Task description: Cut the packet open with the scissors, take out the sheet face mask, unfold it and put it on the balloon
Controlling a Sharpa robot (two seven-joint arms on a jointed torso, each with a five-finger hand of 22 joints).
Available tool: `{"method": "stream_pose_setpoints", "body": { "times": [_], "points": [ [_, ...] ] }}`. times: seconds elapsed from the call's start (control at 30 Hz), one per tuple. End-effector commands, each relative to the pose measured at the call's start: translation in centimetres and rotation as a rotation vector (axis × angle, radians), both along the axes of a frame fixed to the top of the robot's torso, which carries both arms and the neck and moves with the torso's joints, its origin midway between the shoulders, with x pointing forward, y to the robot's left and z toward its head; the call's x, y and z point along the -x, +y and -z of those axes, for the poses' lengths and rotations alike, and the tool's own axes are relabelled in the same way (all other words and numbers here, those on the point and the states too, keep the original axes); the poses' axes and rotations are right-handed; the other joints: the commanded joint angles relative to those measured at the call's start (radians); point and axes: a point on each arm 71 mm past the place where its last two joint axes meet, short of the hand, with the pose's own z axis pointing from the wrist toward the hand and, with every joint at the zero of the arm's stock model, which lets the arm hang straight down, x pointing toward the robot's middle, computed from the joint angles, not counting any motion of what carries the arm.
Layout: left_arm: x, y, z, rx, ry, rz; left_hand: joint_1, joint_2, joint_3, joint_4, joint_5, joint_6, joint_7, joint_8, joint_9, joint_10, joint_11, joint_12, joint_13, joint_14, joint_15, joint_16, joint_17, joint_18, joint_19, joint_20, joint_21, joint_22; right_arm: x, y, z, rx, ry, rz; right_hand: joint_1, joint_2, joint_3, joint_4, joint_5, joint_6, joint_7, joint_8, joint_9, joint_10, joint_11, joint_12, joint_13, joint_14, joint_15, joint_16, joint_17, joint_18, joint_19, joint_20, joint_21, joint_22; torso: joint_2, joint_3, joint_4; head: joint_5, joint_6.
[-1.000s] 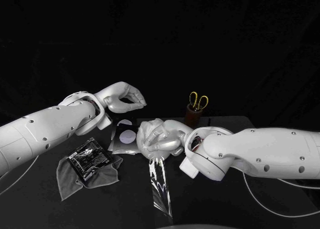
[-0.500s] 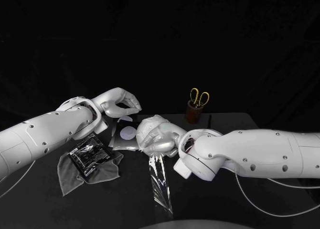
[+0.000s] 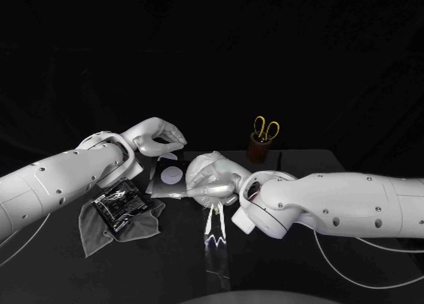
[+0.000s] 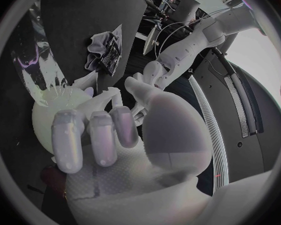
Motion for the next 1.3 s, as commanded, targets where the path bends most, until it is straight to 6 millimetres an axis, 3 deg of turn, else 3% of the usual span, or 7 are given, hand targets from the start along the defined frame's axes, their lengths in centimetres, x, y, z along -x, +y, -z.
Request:
{"method": "stream_pose_setpoints", "body": {
  "times": [0.03,0.2,0.37,0.6,0.93,1.2,1.3],
  "points": [
    [-0.3,0.8,-0.1,0.112,0.084,-0.128,-0.03,-0.038,-0.013,0.022,0.002,-0.026,0.005,-0.024,-0.011,-0.003,0.0,-0.01,-0.006,0.025,-0.001,-0.008,-0.001,0.02,0.013,0.003,-0.007,-0.004,0.2,-0.4,-0.7,-0.019,-0.103,-0.085,0.008,-0.012,-0.028,0.005,-0.001,-0.009,-0.001,-0.02,-0.009,0.01,0.008,-0.018,0.15,0.101,0.01,-0.003,0.252,0.006,0.058,0.014,-0.006,0.236,-0.001,0.0,-0.0008,0.007,-0.002],
    [0.0,1.5,0.0,0.179,0.157,-0.182,-0.07,-0.081,-0.046,0.051,0.002,-0.05,0.004,-0.05,-0.023,-0.001,0.001,-0.02,-0.015,0.047,-0.003,-0.026,-0.007,0.021,0.022,0.003,-0.019,-0.014,0.7,-1.5,-0.8,0.002,-0.113,-0.143,0.017,-0.024,-0.067,0.011,0.003,-0.016,-0.005,-0.044,-0.021,-0.004,0.007,-0.043,0.136,0.098,0.01,-0.009,0.243,0.011,0.046,0.019,-0.026,0.228,0.0,0.0003,-0.0022,0.015,-0.002],
    [0.3,2.0,0.2,0.211,0.212,-0.213,-0.07,-0.09,-0.064,0.063,0.002,-0.048,0.005,-0.059,-0.027,0.003,0.001,-0.026,-0.019,0.063,-0.004,-0.044,-0.012,0.022,0.031,0.003,-0.03,-0.023,1.1,-2.1,-0.7,0.038,-0.107,-0.183,0.02,-0.032,-0.101,0.021,0.003,-0.026,-0.011,-0.063,-0.029,-0.02,0.001,-0.072,0.119,0.097,0.006,-0.01,0.24,0.013,0.041,0.017,-0.034,0.226,-0.001,0.0005,-0.0014,0.015,-0.005],
    [0.6,2.4,0.3,0.232,0.243,-0.244,-0.036,-0.073,-0.061,0.075,0.002,-0.009,0.004,-0.057,-0.028,0.033,-0.008,-0.024,-0.02,0.145,-0.021,-0.044,-0.007,0.026,0.071,-0.002,-0.035,-0.033,1.3,-3.3,-0.8,0.072,-0.113,-0.159,0.056,-0.007,-0.113,0.025,0.017,0.014,0.0,-0.058,-0.027,-0.015,0.009,-0.064,0.12,0.099,0.011,-0.005,0.248,0.01,0.048,0.02,-0.024,0.23,0.001,-0.0005,0.0008,0.012,-0.008],
    [1.1,2.5,0.7,0.258,0.258,-0.287,-0.009,-0.062,-0.034,0.085,0.002,0.024,-0.002,-0.057,-0.03,0.06,-0.018,-0.024,-0.021,0.199,-0.034,-0.05,-0.002,0.027,0.13,-0.019,-0.024,-0.034,1.4,-5.4,-1.3,0.123,-0.188,-0.11,0.07,0.017,-0.122,0.044,0.069,0.064,-0.007,-0.059,-0.031,-0.003,0.003,-0.044,0.125,0.104,0.007,0.004,0.262,0.004,0.064,0.018,0.0,0.239,0.0,-0.0002,0.0001,0.018,-0.015],
    [2.2,2.4,2.1,0.295,0.292,-0.341,0.016,-0.06,-0.008,0.08,0.002,0.046,-0.007,-0.055,-0.031,0.075,-0.025,-0.03,-0.024,0.27,-0.052,-0.024,0.015,0.026,0.19,-0.046,0.002,-0.026,0.1,-8.6,-2.3,-0.036,-0.26,0.003,0.133,0.062,-0.077,0.024,0.076,0.088,-0.012,-0.069,-0.038,0.006,-0.003,-0.026,0.133,0.104,0.001,0.005,0.263,-0.001,0.076,0.012,0.019,0.246,0.004,0.0008,-0.0014,0.02,-0.024],
    [2.7,2.4,2.5,0.315,0.32,-0.354,0.015,-0.066,-0.032,0.073,0.002,0.052,-0.018,-0.057,-0.033,0.098,-0.041,-0.022,-0.019,0.402,-0.085,0.099,0.078,0.025,0.293,-0.092,0.072,0.007,-1.0,-9.8,-2.6,-0.076,-0.265,0.039,0.135,0.063,-0.075,0.023,0.077,0.089,-0.011,-0.07,-0.039,0.011,-0.003,-0.016,0.139,0.104,0.001,0.005,0.263,-0.004,0.083,0.012,0.031,0.25,0.005,0.002,-0.0014,0.022,-0.025]
  ]
}}
